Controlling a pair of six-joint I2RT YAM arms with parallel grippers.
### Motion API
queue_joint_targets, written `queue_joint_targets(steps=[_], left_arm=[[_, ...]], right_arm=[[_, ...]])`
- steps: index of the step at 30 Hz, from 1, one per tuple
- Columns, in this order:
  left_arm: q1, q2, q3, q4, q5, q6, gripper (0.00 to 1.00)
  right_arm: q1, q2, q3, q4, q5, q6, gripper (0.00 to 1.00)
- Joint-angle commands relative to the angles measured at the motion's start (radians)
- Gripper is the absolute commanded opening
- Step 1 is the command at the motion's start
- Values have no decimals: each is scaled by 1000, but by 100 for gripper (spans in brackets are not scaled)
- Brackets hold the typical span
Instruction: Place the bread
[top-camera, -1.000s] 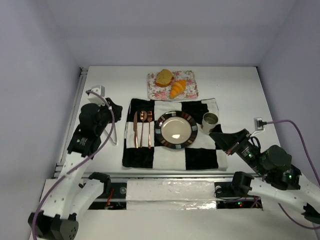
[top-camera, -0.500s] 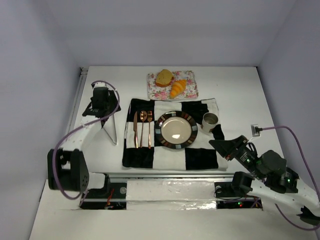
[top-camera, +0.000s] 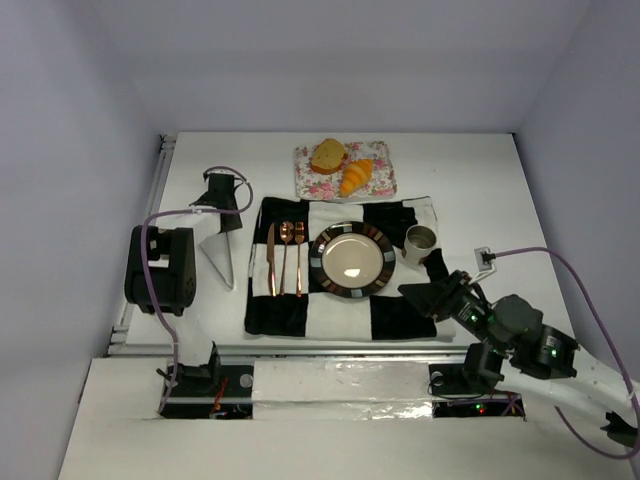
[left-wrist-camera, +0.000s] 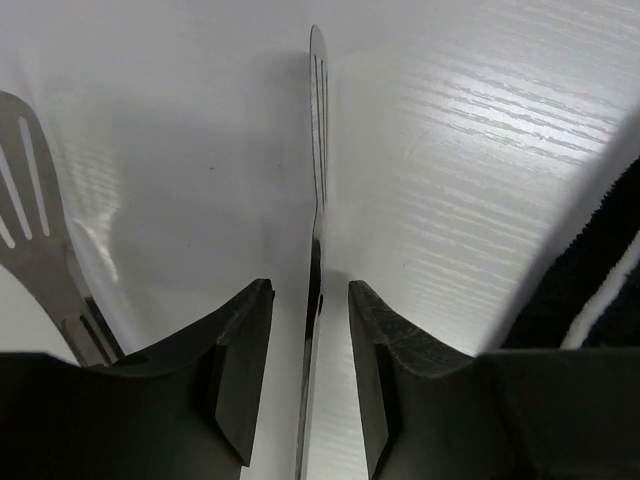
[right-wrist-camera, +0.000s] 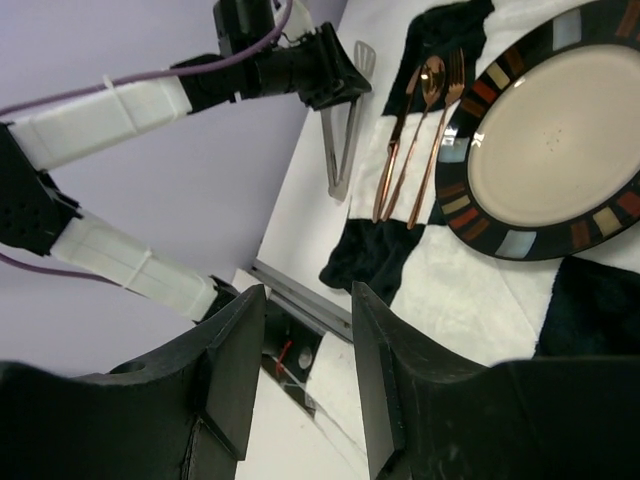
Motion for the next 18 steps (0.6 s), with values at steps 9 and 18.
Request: queue_joint_targets(steps=[9,18], left_arm=[[4,73,81,-3,-47,50,0],[4,-220,81,-6,50,-45,0]], right_arm=[[-4,188,2,253,-64,1,45],[-4,472,80,435,-176,-43,1]])
